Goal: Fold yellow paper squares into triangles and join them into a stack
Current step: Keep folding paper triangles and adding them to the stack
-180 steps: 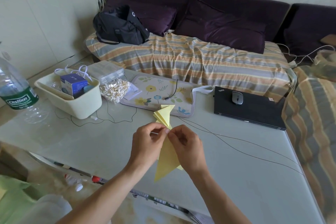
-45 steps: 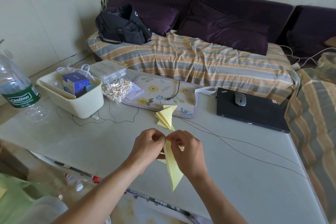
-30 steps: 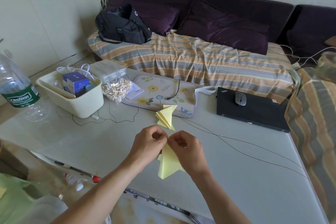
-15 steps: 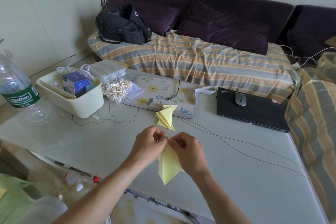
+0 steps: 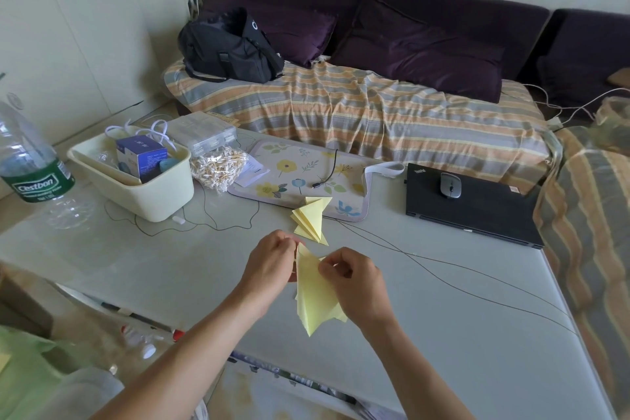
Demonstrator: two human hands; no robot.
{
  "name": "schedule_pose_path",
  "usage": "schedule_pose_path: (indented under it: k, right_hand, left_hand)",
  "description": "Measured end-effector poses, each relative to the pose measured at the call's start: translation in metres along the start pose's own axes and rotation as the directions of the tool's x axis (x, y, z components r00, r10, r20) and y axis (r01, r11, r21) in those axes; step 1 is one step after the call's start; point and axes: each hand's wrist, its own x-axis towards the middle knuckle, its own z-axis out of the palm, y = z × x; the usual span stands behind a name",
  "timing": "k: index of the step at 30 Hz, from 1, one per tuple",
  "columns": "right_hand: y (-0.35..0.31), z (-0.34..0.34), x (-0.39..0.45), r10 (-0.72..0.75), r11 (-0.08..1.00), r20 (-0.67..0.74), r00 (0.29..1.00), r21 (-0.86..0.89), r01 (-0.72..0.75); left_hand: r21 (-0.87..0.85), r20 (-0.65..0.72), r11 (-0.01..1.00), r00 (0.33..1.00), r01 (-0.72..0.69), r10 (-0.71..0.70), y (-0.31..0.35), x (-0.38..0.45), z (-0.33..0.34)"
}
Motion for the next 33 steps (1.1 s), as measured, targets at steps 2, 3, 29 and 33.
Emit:
schedule_pose_path:
  k: [2, 3, 29, 33]
  right_hand:
    - [0.0003, -0.0009, -0.0002, -0.001, 1.0, -0.006, 1.0, 0.011, 0.001]
    - [0.0004, -0.0013, -0.0002, 0.002, 1.0, -0.009, 1.0, 0.018, -0.002]
    - [0.0032, 0.0023, 0.0005, 0.034, 0.996, 0.126, 0.991, 0.072, -0.043]
    - [0.0045, 0.0031, 0.0015, 0.048, 0.993, 0.136, 0.99, 0.102, -0.062]
  left_hand:
    - [-0.03, 0.041, 0.999, 0.999, 0.024, -0.022, 0.0017, -0.0003, -0.0011]
    - [-0.031, 0.061, 0.999, 0.998, 0.022, -0.02, 0.002, -0.0007, -0.0019]
    - [-0.076, -0.06, 0.99, 0.992, -0.118, 0.113, -0.0065, 0.0071, -0.0058]
    - [-0.084, -0.08, 0.986, 0.988, -0.142, 0.135, -0.0066, 0.0074, -0.0071]
